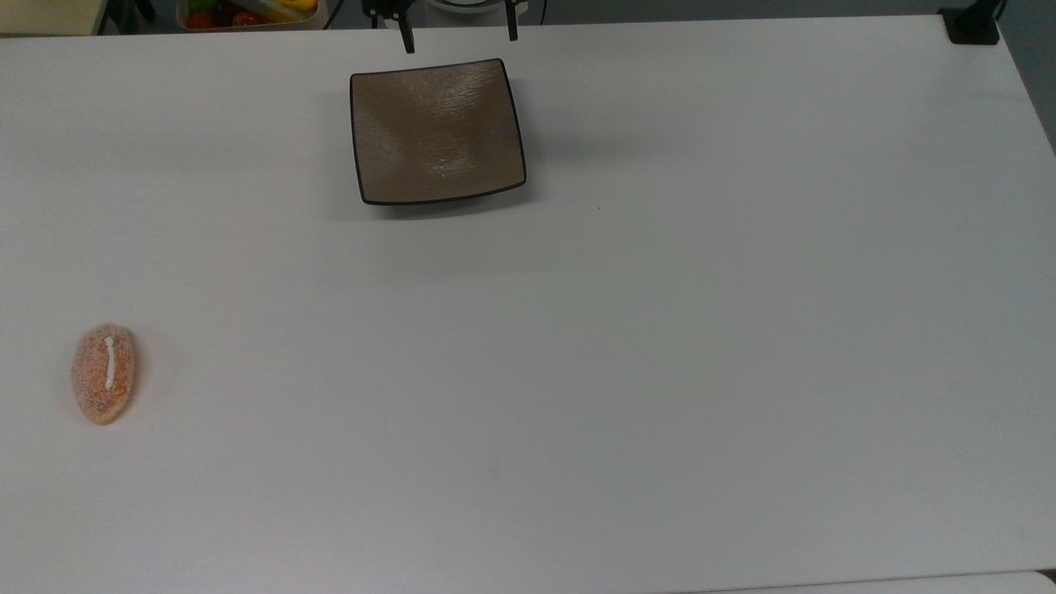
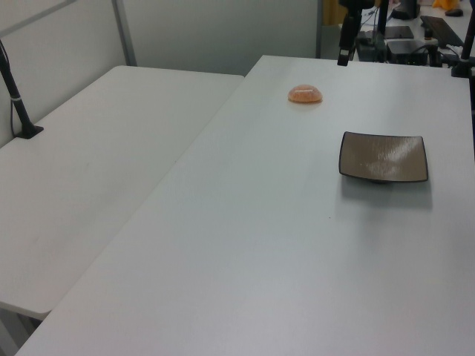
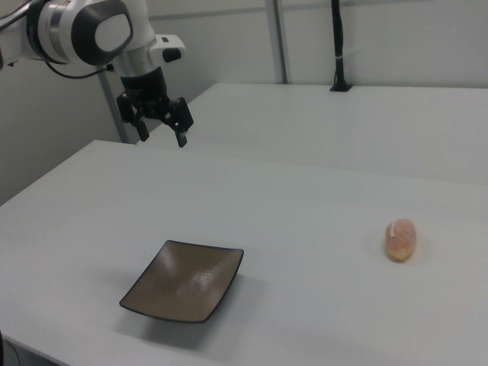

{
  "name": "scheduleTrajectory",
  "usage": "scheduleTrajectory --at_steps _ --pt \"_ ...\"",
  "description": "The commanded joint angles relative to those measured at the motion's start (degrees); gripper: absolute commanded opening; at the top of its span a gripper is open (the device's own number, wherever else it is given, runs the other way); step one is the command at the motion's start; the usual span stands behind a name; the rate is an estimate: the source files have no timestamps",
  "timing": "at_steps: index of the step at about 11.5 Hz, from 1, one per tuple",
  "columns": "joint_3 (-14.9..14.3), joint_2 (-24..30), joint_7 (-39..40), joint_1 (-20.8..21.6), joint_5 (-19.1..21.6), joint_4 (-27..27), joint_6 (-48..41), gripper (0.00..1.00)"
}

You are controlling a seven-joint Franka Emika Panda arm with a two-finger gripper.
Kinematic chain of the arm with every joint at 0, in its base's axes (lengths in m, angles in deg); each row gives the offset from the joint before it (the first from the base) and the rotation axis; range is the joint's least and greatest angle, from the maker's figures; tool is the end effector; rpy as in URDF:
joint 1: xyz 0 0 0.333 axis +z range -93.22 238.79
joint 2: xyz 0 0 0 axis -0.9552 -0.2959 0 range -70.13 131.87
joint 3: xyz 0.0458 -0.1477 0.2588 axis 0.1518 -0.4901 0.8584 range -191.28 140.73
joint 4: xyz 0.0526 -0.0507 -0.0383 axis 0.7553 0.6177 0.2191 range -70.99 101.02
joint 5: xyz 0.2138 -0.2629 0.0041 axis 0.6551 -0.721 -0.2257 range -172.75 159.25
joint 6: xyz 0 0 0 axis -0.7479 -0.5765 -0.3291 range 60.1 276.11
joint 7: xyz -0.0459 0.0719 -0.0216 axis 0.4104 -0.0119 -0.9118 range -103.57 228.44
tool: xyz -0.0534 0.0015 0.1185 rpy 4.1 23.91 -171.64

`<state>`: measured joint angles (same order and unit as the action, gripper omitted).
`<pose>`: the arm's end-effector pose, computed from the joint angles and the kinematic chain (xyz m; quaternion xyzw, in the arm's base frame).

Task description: Bread is placed on a ceramic plate

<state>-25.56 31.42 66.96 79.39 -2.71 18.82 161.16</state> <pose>0.5112 0.0646 0.5806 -0.9935 -0.0902 -0.0587 0.0360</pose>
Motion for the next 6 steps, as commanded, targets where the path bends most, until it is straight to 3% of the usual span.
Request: scheduleTrajectory --at_steps 1,6 --pt "-1.4 0.9 0.6 1.4 0.0 1.2 0.7 1.00" --pt "-1.4 0.8 0.5 1.3 0.1 1.1 0.9 1.00"
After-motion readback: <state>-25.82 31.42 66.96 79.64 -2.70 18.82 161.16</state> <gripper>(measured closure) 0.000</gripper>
